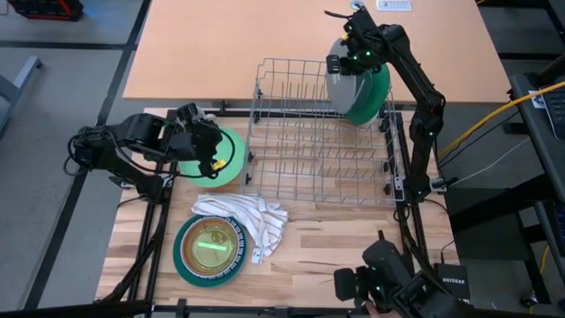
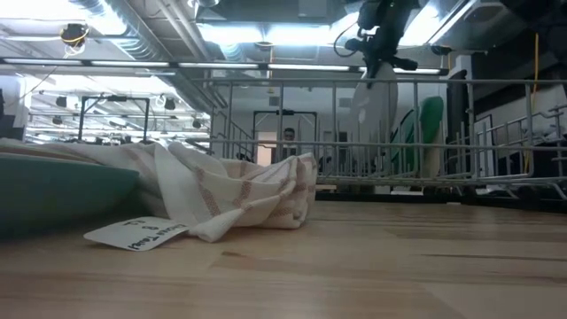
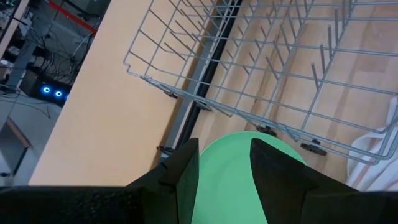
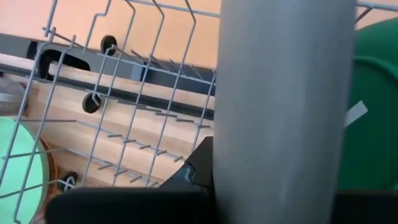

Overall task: Sort dishes
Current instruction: Put the gray plate into the dish rack

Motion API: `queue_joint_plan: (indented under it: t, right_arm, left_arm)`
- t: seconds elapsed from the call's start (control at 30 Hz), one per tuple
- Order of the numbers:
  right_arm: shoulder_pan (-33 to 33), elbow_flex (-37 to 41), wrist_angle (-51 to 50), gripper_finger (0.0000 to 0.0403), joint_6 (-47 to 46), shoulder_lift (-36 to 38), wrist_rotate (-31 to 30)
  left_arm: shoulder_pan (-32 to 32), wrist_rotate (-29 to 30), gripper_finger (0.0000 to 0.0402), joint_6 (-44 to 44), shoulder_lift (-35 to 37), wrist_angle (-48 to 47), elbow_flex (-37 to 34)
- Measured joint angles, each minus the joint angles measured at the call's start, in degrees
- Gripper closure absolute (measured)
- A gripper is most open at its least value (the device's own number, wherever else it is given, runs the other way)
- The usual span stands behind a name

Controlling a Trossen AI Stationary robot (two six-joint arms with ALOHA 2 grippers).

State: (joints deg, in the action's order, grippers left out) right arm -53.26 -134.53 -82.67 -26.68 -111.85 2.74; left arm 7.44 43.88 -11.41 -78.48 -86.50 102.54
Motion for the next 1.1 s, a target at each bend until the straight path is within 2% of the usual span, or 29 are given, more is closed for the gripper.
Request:
queue_joint_plan:
  t: [0.47, 0.67, 1.1]
  right_arm:
    - [-0.01, -0.38, -0.47, 0.0384, -1.8, 3.7, -1.13]
    - [-0.06, -0.38, -1.74, 0.0384, -2.03, 3.75, -2.68]
    - [0.03, -0.38, -1.55, 0.0384, -3.27, 3.74, -1.99]
  left_arm:
    - [0.0, -0.02, 0.0267, 0.27, 0.04, -0.02, 0.0]
    - [0.0, -0.02, 0.0267, 0.02, 0.04, -0.02, 0.0]
    - [0.0, -0.02, 0.0267, -0.14, 0.04, -0.04, 0.0]
